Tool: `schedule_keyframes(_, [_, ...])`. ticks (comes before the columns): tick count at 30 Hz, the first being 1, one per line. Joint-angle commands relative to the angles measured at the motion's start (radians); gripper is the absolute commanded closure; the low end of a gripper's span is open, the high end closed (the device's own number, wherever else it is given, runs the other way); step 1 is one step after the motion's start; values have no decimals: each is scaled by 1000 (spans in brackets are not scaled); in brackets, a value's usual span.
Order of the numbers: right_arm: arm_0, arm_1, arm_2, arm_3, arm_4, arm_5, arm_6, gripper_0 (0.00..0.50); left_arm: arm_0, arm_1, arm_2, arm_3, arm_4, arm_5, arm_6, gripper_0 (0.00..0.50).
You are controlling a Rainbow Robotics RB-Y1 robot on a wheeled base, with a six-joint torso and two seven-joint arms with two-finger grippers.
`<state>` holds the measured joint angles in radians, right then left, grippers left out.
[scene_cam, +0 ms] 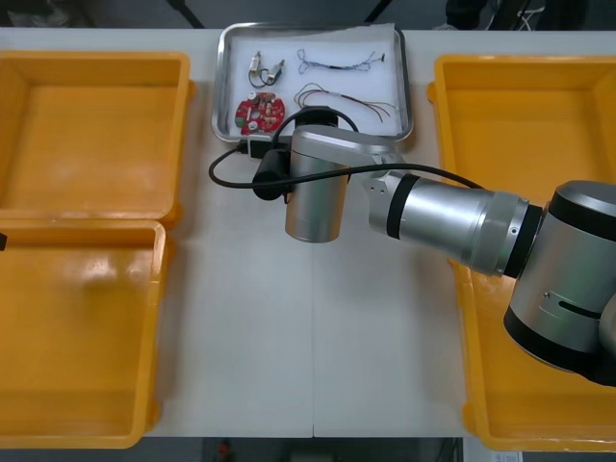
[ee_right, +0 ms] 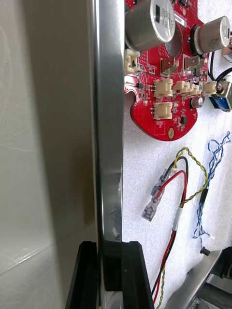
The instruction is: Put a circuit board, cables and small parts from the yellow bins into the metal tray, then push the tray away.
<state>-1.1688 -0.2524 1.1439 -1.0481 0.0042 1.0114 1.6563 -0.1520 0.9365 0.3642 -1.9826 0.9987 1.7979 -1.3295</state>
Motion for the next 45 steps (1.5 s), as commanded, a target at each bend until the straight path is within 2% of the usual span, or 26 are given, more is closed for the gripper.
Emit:
schedule_keyframes(1, [-57,22,-36,-1,16,6,11,253,19,-7,35,-27,-9,-8,-62,0])
schedule_keyframes(2, [-57,22,-39,-4,14,10,11,176,19,-7,35,-27,-9,-8,-62,0])
schedule_keyframes(3, [-57,24,-41,-6,16,12,11,123,19,-7,35,-27,-9,-8,-62,0])
schedule_keyframes(4, [-55,24,-49,-10,14,21,16,28,19,-7,35,-27,-9,-8,-62,0])
schedule_keyframes(5, [-55,25,-53,-13,14,29,16,0,19,-7,35,-27,-9,-8,-62,0])
schedule_keyframes(12, [-26,27,-136,-125,-26,157,39,0,19,-7,35,-27,-9,-8,-62,0])
schedule_keyframes(18, [63,12,-225,-326,-27,317,48,0,19,-7,35,-27,-9,-8,-62,0])
schedule_keyframes(24, [140,7,-294,-517,-29,504,40,0,19,-7,35,-27,-9,-8,-62,0])
schedule_keyframes(28, [207,4,-366,-667,-52,670,40,0,19,-7,35,-27,-9,-8,-62,0])
schedule_keyframes(34, [301,-38,-464,-894,-53,888,42,0,19,-7,35,-27,-9,-8,-62,0])
schedule_keyframes(45, [492,-94,-721,-1199,-55,908,42,0,19,-7,35,-27,-9,-8,-62,0])
